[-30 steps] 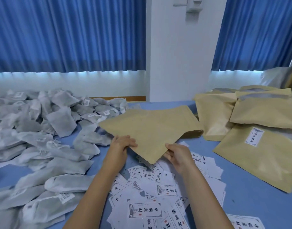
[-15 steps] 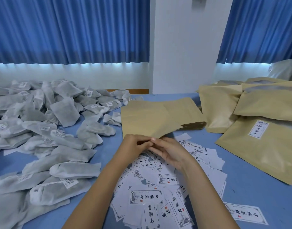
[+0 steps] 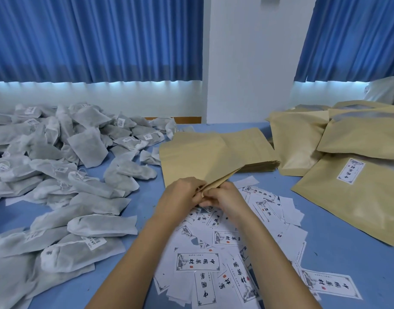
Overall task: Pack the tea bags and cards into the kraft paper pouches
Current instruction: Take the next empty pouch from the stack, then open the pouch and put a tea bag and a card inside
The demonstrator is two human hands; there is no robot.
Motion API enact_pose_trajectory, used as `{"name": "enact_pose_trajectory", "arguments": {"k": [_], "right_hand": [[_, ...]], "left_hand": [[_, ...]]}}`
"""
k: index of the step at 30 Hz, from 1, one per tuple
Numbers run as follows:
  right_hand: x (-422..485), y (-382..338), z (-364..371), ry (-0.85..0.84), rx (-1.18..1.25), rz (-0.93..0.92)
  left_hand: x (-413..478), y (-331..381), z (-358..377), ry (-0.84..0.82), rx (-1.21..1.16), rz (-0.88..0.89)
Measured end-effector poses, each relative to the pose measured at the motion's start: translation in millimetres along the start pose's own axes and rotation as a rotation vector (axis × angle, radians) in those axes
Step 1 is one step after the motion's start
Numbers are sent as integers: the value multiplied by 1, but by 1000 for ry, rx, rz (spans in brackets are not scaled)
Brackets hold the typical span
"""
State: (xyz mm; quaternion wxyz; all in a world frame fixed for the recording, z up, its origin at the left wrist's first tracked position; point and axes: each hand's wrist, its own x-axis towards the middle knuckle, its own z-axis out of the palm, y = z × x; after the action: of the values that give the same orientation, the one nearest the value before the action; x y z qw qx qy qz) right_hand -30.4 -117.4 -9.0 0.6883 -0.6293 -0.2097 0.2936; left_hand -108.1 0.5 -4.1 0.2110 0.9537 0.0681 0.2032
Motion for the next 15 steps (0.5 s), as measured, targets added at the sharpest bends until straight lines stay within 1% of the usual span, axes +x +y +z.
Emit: {"name": "enact_pose_trajectory", "arguments": {"k": [1, 4, 8, 12, 15], "right_hand": [[0, 0, 2, 9, -26, -17], [2, 0, 2, 26, -11, -23], [4, 4, 2, 55, -18, 4], [6, 2, 2, 25, -40, -96], [8, -2, 6, -13, -38, -131]], "left_hand": [[0, 1, 1, 22, 34, -19], [-1, 4, 2, 165, 29, -40], [-3, 8, 7, 199, 11, 29], [-5, 11, 9, 325, -5, -37], [-6, 14, 6, 425, 5, -74]]}}
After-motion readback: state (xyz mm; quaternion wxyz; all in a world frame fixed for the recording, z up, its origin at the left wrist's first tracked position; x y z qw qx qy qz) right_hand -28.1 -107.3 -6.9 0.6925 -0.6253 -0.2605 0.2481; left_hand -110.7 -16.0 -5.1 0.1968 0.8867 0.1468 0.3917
